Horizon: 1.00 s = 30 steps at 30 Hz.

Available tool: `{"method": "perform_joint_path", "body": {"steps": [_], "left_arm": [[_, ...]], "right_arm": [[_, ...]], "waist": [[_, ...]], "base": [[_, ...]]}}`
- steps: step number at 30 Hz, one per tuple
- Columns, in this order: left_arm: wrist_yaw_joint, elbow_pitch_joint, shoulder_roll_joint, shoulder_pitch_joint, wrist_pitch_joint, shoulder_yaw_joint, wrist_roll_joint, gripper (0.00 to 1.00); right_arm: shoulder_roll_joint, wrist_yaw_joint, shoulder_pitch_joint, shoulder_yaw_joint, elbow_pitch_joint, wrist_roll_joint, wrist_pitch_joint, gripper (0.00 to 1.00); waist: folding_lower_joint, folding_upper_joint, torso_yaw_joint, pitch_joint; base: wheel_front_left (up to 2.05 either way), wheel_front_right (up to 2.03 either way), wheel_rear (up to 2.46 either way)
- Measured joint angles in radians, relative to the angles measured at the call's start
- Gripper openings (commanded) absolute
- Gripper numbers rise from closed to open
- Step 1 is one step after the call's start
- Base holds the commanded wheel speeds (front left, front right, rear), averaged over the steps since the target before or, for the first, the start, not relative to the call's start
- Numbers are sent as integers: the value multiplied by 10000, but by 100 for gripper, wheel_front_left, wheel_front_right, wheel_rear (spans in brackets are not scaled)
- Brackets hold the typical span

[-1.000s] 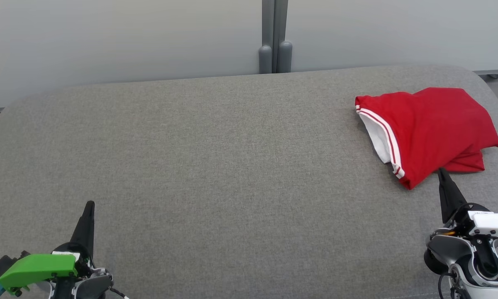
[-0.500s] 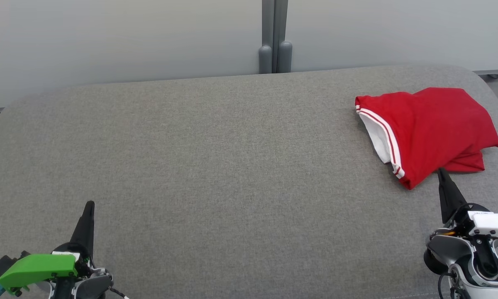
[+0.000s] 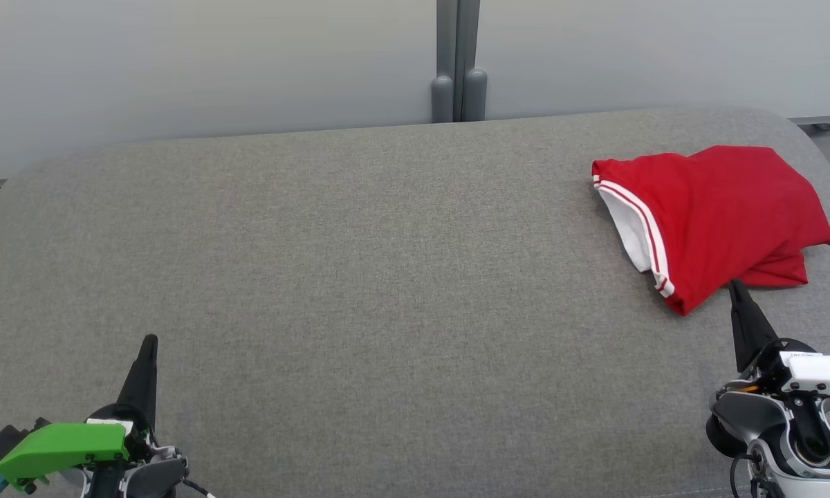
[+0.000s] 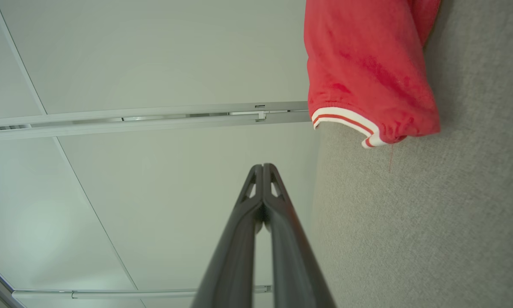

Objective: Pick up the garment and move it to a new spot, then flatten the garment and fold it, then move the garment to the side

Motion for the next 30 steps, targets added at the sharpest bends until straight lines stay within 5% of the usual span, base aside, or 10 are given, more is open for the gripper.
{"method": "perform_joint_path", "body": {"steps": [30], "left_arm": [[0, -12, -2, -2, 0, 21, 0, 0]], "right_arm": [[8, 0, 0, -35, -8, -2, 13, 0]], "waist": [[0, 0, 0, 3]], "base": [[0, 0, 0]]}}
